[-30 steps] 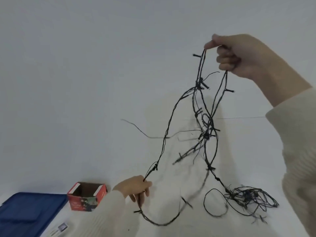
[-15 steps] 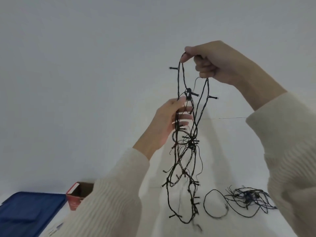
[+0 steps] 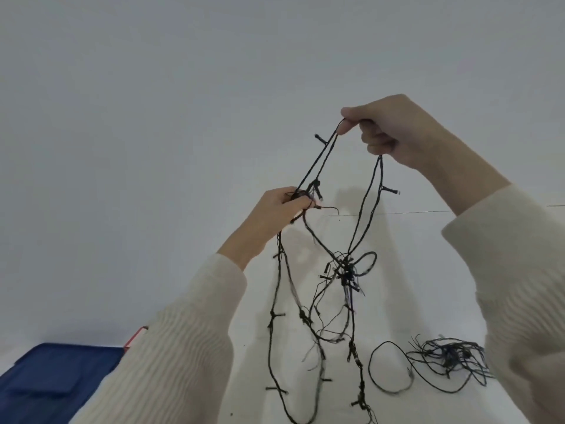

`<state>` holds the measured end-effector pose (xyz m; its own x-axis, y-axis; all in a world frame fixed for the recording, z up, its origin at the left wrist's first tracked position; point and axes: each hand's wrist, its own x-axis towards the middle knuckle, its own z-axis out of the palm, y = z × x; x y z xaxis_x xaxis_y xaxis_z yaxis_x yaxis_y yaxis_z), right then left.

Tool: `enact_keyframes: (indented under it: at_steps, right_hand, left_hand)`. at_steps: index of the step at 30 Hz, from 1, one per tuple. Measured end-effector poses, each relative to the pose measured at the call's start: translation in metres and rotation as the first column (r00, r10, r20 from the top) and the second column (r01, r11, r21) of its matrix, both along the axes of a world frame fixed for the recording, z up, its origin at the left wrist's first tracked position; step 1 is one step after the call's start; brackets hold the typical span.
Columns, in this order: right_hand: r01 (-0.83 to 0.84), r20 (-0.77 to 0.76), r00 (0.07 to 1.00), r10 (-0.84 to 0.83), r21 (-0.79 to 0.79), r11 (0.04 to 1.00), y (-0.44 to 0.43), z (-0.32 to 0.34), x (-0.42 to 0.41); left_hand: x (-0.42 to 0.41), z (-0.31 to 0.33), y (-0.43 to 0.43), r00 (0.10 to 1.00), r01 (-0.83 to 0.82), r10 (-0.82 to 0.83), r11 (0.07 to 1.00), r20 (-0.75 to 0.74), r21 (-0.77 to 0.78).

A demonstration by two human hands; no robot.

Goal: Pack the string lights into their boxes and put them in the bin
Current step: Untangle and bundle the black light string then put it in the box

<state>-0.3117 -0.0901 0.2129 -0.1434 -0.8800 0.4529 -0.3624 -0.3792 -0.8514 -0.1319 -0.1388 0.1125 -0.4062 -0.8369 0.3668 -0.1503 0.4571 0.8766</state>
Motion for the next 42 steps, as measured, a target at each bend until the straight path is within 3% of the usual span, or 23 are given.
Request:
enact_keyframes:
  at_steps: [3, 6, 9, 14, 17, 20, 22, 24, 26, 27, 28, 29, 30, 31, 33, 36, 39, 42]
  right_hand:
    - [0.016, 0.093, 0.996, -0.013, -0.030, 0.999, -0.002, -0.001, -0.001]
    - [0.062, 0.264, 0.964, -0.043, -0.066, 0.996, -0.002, 0.010, -0.006]
    - [0.110, 0.301, 0.950, -0.080, -0.084, 0.990, 0.001, 0.019, -0.012]
    - [0.120, 0.337, 0.941, -0.038, -0.227, 0.966, 0.005, 0.025, -0.009]
    - [0.060, 0.288, 0.958, 0.013, -0.244, 0.968, 0.007, 0.032, -0.009]
    - [0.006, 0.114, 0.993, 0.012, -0.160, 0.987, 0.005, 0.031, -0.002]
    - [-0.002, 0.062, 0.998, 0.010, -0.132, 0.991, 0.002, 0.028, 0.003]
    - [-0.016, 0.065, 0.998, 0.025, -0.129, 0.992, -0.001, 0.027, 0.008]
    - [-0.039, 0.049, 0.998, 0.045, -0.116, 0.992, -0.002, 0.028, 0.011]
    - [-0.051, 0.029, 0.998, 0.054, -0.106, 0.993, -0.002, 0.028, 0.012]
    - [-0.063, 0.007, 0.998, 0.064, -0.096, 0.993, -0.002, 0.028, 0.014]
    - [-0.079, -0.010, 0.997, 0.078, -0.087, 0.993, -0.002, 0.027, 0.016]
    - [-0.095, -0.021, 0.995, 0.094, -0.081, 0.992, -0.002, 0.026, 0.018]
    - [-0.111, -0.027, 0.994, 0.109, -0.073, 0.991, -0.002, 0.025, 0.019]
    - [-0.117, -0.045, 0.992, 0.114, -0.058, 0.991, -0.001, 0.024, 0.019]
    - [-0.033, -0.061, 0.998, 0.028, -0.076, 0.997, 0.001, 0.024, 0.009]
    - [0.075, -0.022, 0.997, -0.078, -0.124, 0.989, 0.004, 0.027, -0.011]
    - [0.088, -0.247, 0.965, -0.082, 0.013, 0.996, 0.008, 0.020, -0.022]
  left_hand:
    - [0.012, -0.005, -0.007, 0.999, 0.030, -0.030, 1.000, 0.036, 0.004]
    - [0.028, -0.030, -0.018, 0.948, 0.030, -0.024, 0.999, 0.317, -0.012]
    - [0.046, -0.059, -0.032, 0.905, -0.019, 0.010, 1.000, 0.426, 0.017]
    - [0.080, -0.106, -0.052, 0.726, -0.211, 0.200, 0.976, 0.658, -0.064]
    - [0.099, -0.141, -0.055, 0.619, -0.229, 0.164, 0.973, 0.768, -0.023]
    - [0.102, -0.160, -0.054, 0.692, -0.275, 0.184, 0.961, 0.698, 0.019]
    - [0.096, -0.157, -0.052, 0.692, -0.231, 0.088, 0.967, 0.716, 0.104]
    - [0.086, -0.143, -0.050, 0.563, -0.157, -0.062, 0.971, 0.824, 0.181]
    - [0.073, -0.120, -0.042, 0.367, -0.067, -0.152, 0.980, 0.918, 0.189]
    - [0.066, -0.105, -0.036, 0.325, -0.019, -0.187, 0.979, 0.927, 0.204]
    - [0.059, -0.090, -0.031, 0.393, 0.022, -0.241, 0.967, 0.887, 0.253]
    - [0.051, -0.073, -0.023, 0.557, 0.086, -0.311, 0.944, 0.770, 0.319]
    - [0.042, -0.057, -0.015, 0.731, 0.187, -0.383, 0.909, 0.565, 0.373]
    - [0.033, -0.044, -0.007, 0.843, 0.311, -0.439, 0.869, 0.311, 0.385]
    - [0.018, -0.026, 0.004, 0.885, 0.452, -0.465, 0.840, -0.031, 0.300]
    - [0.011, -0.022, 0.006, 0.942, 0.336, -0.325, 0.917, -0.087, 0.216]
    - [0.030, -0.032, -0.007, 0.979, 0.184, -0.199, 0.957, 0.045, 0.223]
    - [0.046, -0.031, -0.018, 0.998, 0.003, -0.015, 0.980, 0.059, 0.199]
